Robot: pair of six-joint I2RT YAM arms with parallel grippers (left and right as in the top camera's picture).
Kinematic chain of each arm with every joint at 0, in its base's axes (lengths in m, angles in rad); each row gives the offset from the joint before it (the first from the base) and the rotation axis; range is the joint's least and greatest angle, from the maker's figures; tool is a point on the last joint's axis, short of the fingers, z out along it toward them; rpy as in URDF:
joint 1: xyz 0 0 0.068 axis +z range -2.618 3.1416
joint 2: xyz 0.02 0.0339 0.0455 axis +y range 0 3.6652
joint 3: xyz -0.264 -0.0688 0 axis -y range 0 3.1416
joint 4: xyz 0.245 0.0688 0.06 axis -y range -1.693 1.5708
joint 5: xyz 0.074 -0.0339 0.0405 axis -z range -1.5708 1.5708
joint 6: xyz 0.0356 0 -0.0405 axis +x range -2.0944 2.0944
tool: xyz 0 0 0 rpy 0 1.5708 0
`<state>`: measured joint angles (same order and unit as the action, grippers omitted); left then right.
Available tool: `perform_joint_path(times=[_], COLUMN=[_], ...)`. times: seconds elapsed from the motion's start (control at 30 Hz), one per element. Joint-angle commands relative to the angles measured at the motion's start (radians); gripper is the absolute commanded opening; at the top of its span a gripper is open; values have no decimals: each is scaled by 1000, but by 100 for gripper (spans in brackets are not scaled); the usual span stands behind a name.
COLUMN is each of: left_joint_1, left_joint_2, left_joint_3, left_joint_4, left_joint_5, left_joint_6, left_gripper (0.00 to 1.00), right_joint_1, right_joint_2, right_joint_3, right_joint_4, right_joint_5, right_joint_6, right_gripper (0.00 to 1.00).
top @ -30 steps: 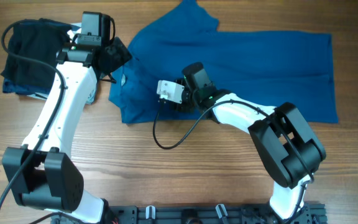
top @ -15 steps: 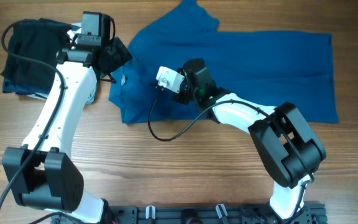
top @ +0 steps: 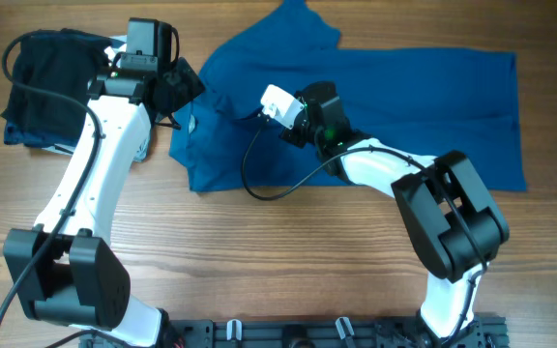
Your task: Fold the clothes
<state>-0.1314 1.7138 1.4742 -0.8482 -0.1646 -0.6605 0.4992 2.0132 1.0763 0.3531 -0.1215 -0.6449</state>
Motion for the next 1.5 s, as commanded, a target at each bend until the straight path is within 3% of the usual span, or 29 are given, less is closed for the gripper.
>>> perform_joint_path(times=[0.0,0.23,0.3,0.33,0.43,0.5,0.6,0.7,0.77,0.8,0.9,1.0,1.07,1.17,1.47], left_joint_1=[5,5,5,5,5,5,4,-12,-56,-78,-143,-200,-222,-227,-224], left_joint_2=[-14,-14,-14,-14,-14,-14,-14,-14,-14,-14,0,59,122,206,357], left_joint_3=[10,10,10,10,10,10,10,10,10,10,10,10,10,10,10], left_joint_4=[-2,-2,-2,-2,-1,8,27,69,95,106,116,119,136,175,300], left_joint_5=[-20,-20,-20,-20,-19,-19,0,148,166,164,141,127,110,107,102], left_joint_6=[-2,-2,-2,-2,-2,-2,31,254,380,425,501,505,504,505,553], left_gripper=[100,100,100,100,100,100,96,64,9,4,4,4,4,4,5], right_joint_1=[-6,-31,-48,-58,-77,-97,-129,-192,-291,-338,-519,-705,-795,-856,-861], right_joint_2=[60,95,95,95,95,93,28,-115,-261,-309,-420,-432,-426,-426,-426], right_joint_3=[11,11,11,11,11,11,11,11,11,11,11,11,11,11,11], right_joint_4=[55,149,156,159,188,272,323,150,-124,-227,-532,-689,-720,-760,-761], right_joint_5=[22,183,182,182,182,183,213,303,371,373,372,360,319,267,267], right_joint_6=[77,158,159,169,251,344,468,556,605,612,621,620,621,621,620], right_gripper=[6,7,17,45,74,80,80,77,76,76,79,84,99,100,99])
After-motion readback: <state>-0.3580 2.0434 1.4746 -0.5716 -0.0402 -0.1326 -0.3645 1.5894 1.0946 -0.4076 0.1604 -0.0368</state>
